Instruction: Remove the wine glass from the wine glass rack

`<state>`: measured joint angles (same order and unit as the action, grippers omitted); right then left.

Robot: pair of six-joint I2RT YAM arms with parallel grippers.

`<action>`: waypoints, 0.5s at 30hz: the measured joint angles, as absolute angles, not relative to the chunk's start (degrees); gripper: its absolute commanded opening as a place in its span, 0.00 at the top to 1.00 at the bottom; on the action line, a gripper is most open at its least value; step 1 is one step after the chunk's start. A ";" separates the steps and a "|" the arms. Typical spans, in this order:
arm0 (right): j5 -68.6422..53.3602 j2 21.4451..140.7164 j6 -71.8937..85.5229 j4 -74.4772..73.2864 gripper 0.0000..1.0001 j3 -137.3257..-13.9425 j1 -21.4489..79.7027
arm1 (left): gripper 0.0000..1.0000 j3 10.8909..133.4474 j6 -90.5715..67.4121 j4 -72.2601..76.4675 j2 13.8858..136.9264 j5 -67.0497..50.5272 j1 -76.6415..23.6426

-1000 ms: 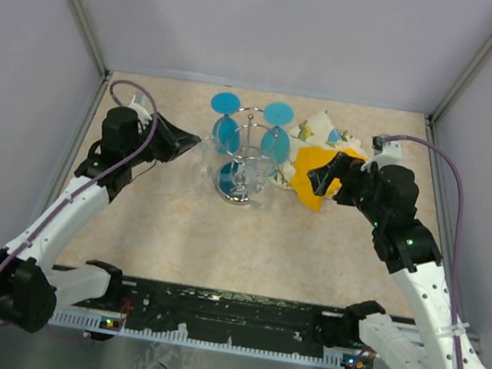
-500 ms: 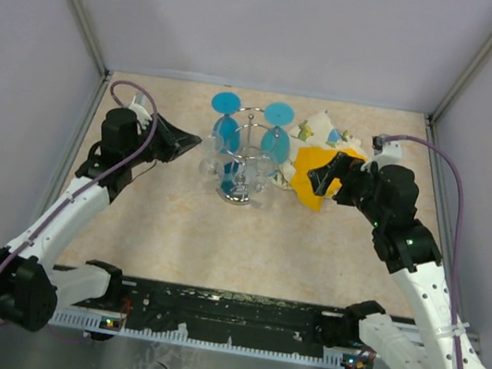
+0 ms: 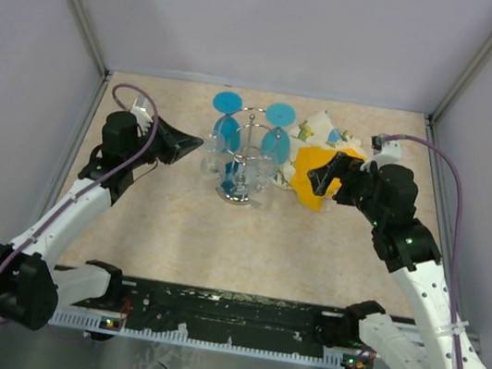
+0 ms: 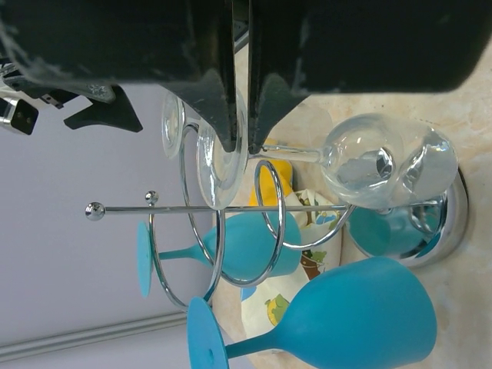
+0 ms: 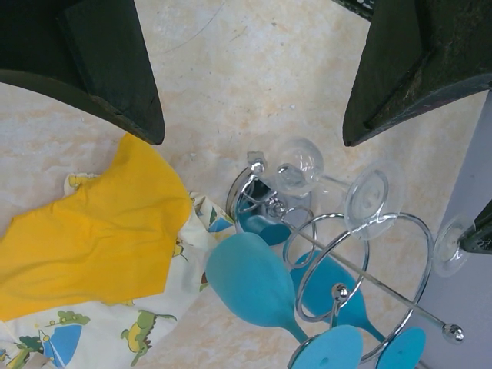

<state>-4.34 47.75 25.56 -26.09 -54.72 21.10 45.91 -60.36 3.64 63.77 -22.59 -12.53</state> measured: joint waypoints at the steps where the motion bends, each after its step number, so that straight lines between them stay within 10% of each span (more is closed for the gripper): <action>1: -4.32 47.75 25.54 -26.11 0.01 -54.72 21.10 | 1.00 45.91 -60.53 3.88 63.90 -22.76 -12.53; 7: -4.12 47.75 25.52 -25.91 0.01 -54.30 21.10 | 0.97 45.25 -61.36 4.86 63.90 -23.16 -12.47; 15: -4.12 48.03 25.52 -26.00 0.01 -53.60 21.10 | 0.61 45.25 -60.80 3.97 63.09 -23.03 -12.49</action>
